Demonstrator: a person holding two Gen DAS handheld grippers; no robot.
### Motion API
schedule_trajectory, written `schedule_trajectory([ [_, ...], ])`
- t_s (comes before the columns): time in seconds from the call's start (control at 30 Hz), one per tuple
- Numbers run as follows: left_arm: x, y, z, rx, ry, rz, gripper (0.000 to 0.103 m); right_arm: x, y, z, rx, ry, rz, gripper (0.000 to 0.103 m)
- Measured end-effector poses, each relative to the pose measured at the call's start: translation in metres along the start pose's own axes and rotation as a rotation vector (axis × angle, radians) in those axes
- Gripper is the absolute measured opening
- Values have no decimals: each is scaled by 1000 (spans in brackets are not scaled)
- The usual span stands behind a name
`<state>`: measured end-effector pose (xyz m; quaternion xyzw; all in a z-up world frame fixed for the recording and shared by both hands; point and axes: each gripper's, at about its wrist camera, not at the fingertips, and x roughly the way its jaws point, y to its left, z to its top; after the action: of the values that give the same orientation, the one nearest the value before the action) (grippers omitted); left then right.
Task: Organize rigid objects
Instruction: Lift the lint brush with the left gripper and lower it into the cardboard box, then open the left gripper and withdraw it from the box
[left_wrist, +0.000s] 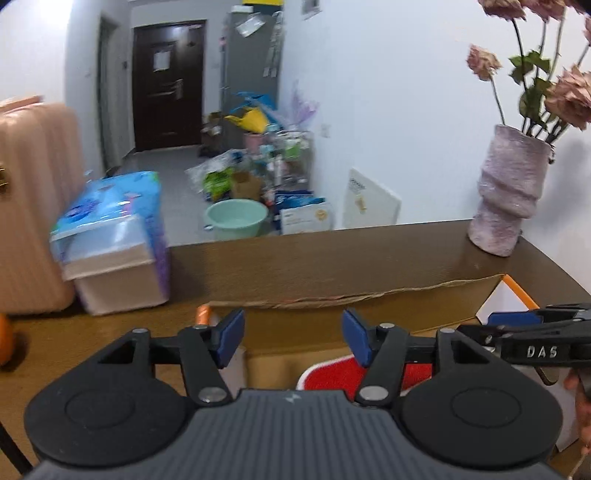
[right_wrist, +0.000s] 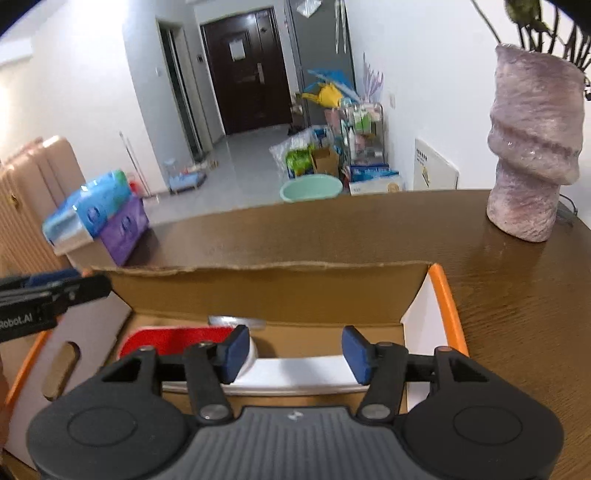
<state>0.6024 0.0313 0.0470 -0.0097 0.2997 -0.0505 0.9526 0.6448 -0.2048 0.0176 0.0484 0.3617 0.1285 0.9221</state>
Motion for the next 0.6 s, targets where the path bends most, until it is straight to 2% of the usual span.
schedule_trajectory([
  [0.03, -11, 0, 1, 3, -6, 6, 62, -3, -3, -2, 6, -20, -5, 56],
  [0.1, -39, -3, 4, 27, -34, 24, 73, -15, -6, -2, 26, -49, -42, 56],
  [0.2, -87, -12, 9, 69, -90, 55, 83, -48, -5, 0, 46, -86, -74, 57],
  [0.27, -122, -19, 10, 94, -132, 73, 87, -80, -3, 0, 50, -118, -68, 63],
  [0.3, -141, -22, 9, 102, -158, 77, 91, -98, -1, -1, 43, -139, -62, 70],
  [0.33, -161, -24, 5, 110, -192, 81, 93, -118, 2, -3, 30, -161, -56, 76],
  [0.4, -198, -30, -8, 130, -258, 92, 98, -152, 6, -12, 5, -206, -50, 82],
  [0.5, -241, -37, -35, 139, -324, 99, 103, -193, 12, -35, -15, -232, -47, 84],
  [0.6, -275, -43, -68, 133, -390, 120, 103, -222, 19, -64, -25, -248, -54, 85],
])
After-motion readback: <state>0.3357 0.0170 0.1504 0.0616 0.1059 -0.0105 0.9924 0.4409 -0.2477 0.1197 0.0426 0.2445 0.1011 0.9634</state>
